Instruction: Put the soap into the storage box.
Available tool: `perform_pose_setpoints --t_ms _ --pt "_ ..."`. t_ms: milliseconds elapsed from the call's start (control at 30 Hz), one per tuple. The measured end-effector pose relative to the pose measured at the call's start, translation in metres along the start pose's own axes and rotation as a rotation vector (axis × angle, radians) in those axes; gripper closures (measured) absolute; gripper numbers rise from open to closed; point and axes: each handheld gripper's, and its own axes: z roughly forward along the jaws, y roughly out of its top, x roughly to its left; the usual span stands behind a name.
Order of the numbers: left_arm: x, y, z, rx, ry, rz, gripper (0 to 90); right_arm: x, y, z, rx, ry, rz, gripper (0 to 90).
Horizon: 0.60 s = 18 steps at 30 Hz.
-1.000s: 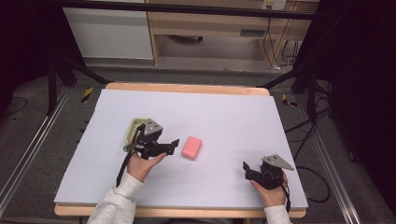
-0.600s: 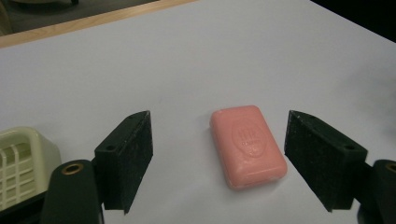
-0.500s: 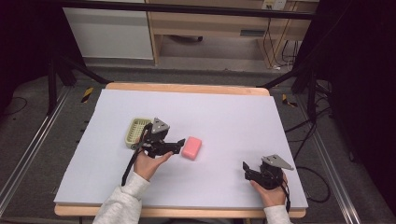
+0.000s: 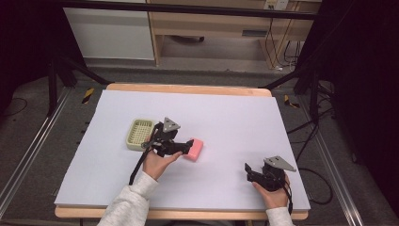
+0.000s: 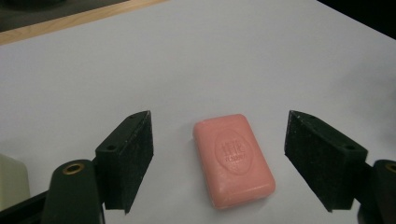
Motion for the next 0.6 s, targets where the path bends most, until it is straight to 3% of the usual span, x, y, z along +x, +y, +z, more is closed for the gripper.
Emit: perform_pose_setpoints --t_ms 600 --pt "-0.010 -0.001 0.025 0.052 -0.008 0.013 24.1 0.000 0.000 0.000 0.007 0.009 0.000 20.6"
